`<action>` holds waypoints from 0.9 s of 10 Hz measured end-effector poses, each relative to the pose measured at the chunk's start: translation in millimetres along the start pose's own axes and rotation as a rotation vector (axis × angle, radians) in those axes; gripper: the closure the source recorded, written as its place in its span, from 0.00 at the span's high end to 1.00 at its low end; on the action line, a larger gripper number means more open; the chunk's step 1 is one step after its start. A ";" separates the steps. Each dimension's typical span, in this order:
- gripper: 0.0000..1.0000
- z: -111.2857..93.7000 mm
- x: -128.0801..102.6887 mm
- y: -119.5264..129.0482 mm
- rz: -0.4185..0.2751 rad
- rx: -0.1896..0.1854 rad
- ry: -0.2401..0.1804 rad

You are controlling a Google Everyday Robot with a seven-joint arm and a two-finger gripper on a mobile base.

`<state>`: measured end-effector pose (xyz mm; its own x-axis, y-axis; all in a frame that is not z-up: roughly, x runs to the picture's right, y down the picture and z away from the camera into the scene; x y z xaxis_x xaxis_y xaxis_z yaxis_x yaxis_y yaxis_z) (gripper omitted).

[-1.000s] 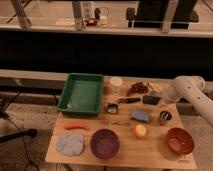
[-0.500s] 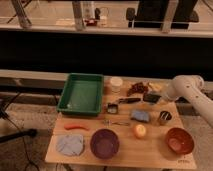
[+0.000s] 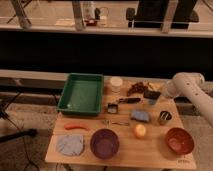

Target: Place eraser in plastic cup

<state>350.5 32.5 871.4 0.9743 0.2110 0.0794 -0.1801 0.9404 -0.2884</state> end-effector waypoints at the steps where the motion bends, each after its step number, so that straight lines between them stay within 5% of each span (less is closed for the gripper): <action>1: 0.00 1.7 0.7 -3.8 -0.001 0.001 -0.003; 9: 0.00 9.3 12.3 -21.6 0.024 0.007 -0.011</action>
<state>365.2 17.3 887.6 0.9682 0.2361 0.0828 -0.2043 0.9370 -0.2833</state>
